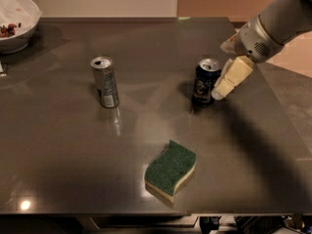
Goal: Move pepsi can near sponge
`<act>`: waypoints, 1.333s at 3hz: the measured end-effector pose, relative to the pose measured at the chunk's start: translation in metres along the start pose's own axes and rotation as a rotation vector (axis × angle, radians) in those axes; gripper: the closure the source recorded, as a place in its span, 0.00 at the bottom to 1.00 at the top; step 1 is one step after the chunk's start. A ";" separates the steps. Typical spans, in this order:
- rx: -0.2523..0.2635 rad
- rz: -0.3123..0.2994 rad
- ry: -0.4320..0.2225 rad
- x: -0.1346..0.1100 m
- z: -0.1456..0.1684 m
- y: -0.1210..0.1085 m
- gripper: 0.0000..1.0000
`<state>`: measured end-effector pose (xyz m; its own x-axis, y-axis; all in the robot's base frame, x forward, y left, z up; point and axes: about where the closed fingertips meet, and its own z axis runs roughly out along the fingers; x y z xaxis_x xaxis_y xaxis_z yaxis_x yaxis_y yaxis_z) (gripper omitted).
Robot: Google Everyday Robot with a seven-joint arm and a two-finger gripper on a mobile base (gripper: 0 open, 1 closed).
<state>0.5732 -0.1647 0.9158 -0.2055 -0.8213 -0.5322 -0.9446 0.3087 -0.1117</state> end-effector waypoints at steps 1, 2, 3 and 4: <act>-0.020 0.008 -0.015 -0.002 0.013 -0.004 0.13; -0.037 0.013 -0.027 -0.003 0.023 -0.007 0.52; -0.056 0.007 -0.059 -0.010 0.023 -0.002 1.00; -0.196 -0.110 -0.203 -0.058 0.004 0.076 1.00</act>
Offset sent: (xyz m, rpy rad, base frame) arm 0.0057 0.0187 -0.0074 0.0879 0.0271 0.0369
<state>0.5140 -0.0916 0.9342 -0.0628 -0.7260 -0.6848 -0.9938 0.1086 -0.0239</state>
